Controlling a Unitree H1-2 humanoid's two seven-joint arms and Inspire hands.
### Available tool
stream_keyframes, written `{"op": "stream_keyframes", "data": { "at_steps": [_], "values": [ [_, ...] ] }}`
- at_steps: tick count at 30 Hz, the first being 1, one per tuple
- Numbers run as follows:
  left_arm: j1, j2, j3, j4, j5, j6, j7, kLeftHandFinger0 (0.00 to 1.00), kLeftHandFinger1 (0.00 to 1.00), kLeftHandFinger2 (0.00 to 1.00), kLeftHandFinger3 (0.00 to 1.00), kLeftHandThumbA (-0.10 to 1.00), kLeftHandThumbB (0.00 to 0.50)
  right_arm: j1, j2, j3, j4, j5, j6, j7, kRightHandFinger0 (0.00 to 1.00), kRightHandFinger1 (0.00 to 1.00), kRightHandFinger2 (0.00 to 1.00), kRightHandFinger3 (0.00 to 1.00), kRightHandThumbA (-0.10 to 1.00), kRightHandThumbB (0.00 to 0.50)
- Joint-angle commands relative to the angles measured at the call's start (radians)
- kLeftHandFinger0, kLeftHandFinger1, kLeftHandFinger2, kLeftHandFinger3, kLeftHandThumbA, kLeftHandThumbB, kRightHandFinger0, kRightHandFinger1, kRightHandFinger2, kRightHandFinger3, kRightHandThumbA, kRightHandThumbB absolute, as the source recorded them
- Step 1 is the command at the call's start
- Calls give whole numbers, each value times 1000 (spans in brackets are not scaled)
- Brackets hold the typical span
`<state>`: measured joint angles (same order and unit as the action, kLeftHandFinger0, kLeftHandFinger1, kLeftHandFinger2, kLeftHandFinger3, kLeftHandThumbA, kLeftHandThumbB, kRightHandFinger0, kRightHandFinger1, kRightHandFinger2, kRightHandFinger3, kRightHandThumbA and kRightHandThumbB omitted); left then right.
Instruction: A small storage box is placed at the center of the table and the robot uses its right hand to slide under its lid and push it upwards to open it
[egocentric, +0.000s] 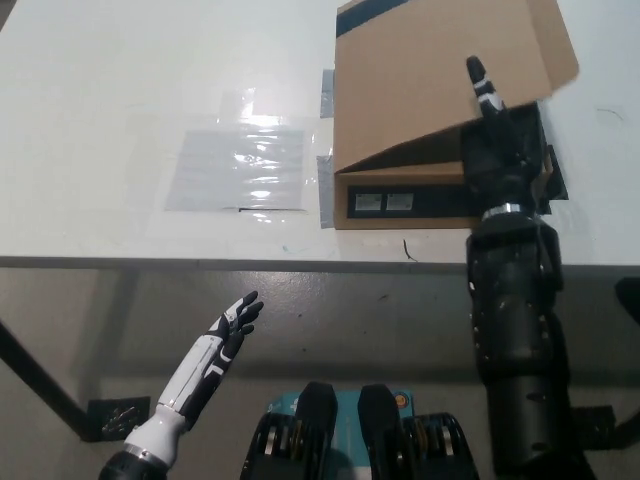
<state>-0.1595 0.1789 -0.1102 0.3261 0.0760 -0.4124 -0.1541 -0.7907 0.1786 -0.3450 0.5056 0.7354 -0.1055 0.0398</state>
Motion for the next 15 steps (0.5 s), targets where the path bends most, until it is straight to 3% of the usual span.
{"op": "stream_keyframes", "data": {
  "at_steps": [1, 9, 14, 15],
  "values": [
    [-27, 8, -4, -5, -1, -17, -14, 1000, 1000, 1000, 1000, 1000, 500, -83, 31, 61, -68, -48, 18, 6, 1000, 1000, 1000, 1000, 1000, 333],
    [-30, 11, -2, -5, -6, -24, -17, 1000, 1000, 1000, 1000, 1000, 500, -116, 62, 208, -112, -204, 23, -34, 1000, 1000, 1000, 1000, 1000, 320],
    [-27, 10, -5, -15, -10, -16, -23, 1000, 1000, 1000, 1000, 1000, 500, -126, 62, 311, -69, -332, 4, -46, 1000, 1000, 1000, 1000, 1000, 350],
    [-28, 11, -7, -15, -8, -18, -24, 1000, 1000, 1000, 1000, 1000, 500, -129, 59, 333, -44, -359, 2, -44, 1000, 1000, 1000, 1000, 1000, 334]
  ]
}}
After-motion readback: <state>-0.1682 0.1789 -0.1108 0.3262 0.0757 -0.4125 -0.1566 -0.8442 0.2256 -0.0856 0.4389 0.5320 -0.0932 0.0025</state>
